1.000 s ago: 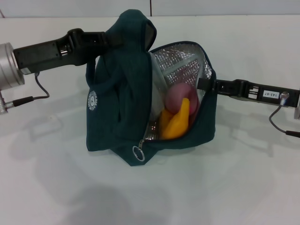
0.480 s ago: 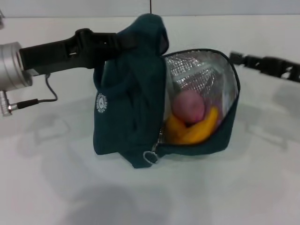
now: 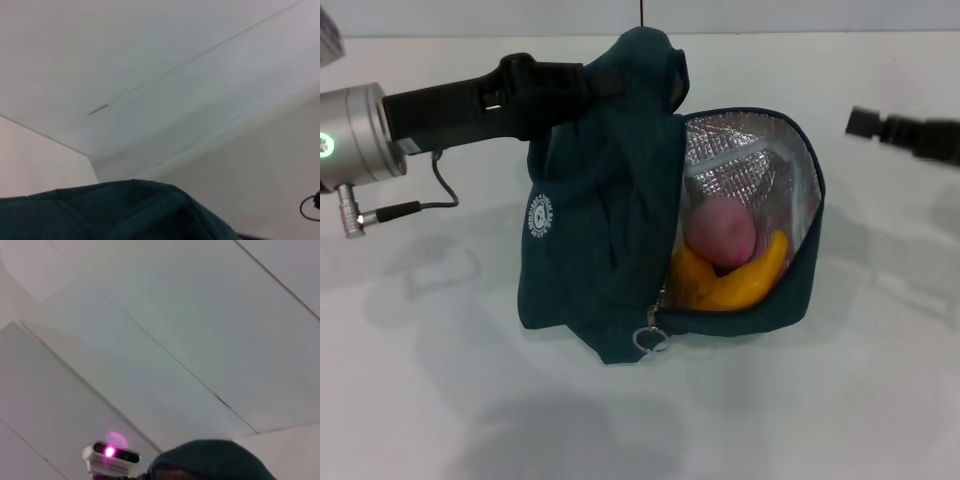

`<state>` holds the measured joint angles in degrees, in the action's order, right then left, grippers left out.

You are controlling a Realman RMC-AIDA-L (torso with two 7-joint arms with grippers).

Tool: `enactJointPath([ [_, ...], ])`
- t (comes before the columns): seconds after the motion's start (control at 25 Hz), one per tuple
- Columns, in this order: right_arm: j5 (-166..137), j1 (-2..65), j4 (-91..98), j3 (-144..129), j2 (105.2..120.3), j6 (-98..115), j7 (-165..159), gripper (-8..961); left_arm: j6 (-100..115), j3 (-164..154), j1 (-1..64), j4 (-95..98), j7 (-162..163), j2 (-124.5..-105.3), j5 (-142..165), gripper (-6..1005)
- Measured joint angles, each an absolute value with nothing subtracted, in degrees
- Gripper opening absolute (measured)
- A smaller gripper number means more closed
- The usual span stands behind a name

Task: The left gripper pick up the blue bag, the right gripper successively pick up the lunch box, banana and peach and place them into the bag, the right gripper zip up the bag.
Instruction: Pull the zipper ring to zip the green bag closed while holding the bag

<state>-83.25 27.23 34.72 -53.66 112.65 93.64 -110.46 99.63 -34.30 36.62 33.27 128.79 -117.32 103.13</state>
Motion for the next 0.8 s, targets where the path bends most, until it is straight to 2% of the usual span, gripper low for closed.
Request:
enactJointPath([
  [0.2, -83.49, 25.45, 26.89, -53.68, 112.66, 94.6, -109.63, 17, 99.35, -34.48, 36.19, 33.28, 128.25, -117.22, 103.16, 41],
  [0.36, -83.5, 23.96, 24.91, -53.93, 113.31, 92.99, -109.33, 23, 99.32, -34.49, 36.11, 33.3, 127.98, -117.09, 103.18, 41],
  [0.44, -83.64, 24.45, 23.73, -54.11, 113.51, 92.15, -109.34, 217, 99.34, -34.53, 36.11, 33.31, 127.64, -117.07, 103.19, 42],
  [0.8, -85.83, 28.88, 20.74, -55.29, 115.18, 89.97, -109.6, 534, 99.44, -34.66, 36.12, 33.31, 127.27, -117.13, 103.19, 41],
])
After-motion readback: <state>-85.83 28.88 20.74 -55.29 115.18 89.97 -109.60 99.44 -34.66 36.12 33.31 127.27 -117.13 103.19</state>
